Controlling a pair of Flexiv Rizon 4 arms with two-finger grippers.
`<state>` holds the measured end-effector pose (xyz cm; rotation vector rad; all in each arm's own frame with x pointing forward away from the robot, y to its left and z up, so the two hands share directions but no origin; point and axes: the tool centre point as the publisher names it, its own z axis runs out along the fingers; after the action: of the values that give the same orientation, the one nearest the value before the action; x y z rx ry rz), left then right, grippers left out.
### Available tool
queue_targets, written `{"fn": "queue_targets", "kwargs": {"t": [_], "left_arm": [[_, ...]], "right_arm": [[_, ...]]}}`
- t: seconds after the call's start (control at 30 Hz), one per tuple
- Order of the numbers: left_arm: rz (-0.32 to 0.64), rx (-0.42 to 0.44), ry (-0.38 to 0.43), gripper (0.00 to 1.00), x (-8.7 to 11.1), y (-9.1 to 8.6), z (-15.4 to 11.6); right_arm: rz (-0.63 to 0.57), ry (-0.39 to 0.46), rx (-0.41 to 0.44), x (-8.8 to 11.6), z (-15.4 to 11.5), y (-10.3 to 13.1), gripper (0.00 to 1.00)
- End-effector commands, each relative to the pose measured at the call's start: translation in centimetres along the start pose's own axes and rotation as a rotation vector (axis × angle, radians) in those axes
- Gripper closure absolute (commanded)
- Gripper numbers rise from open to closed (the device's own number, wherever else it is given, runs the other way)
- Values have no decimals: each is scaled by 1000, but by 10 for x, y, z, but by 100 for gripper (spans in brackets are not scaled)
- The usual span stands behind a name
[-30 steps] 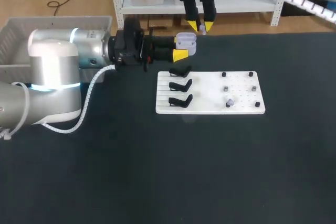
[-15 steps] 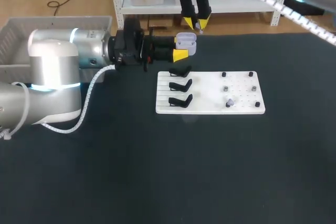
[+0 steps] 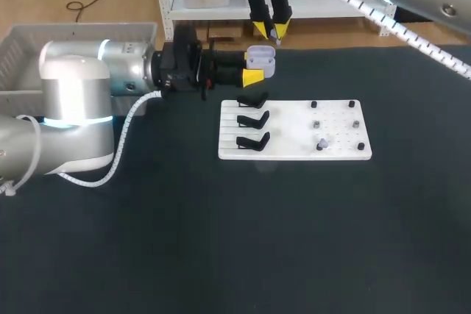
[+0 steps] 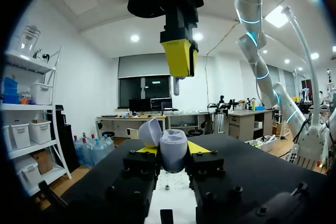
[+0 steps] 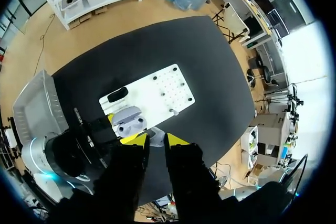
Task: Pick up each earbud case from the left stands, insert the matching earbuds, close the lid, and place the case in the box.
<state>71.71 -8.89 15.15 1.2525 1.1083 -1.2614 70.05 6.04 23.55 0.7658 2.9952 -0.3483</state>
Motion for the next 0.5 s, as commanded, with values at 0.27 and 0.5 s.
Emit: {"fn": "queue_targets", "kwargs": {"t": [0.27,0.5], "left_arm": [[3,-6,-1,100,1,-2,0],[3,-6,-1,100,1,-2,0]], "right_arm": [[-31,-7,18,9,9,12,100],[-28,27,46,8,16,17,100]]}}
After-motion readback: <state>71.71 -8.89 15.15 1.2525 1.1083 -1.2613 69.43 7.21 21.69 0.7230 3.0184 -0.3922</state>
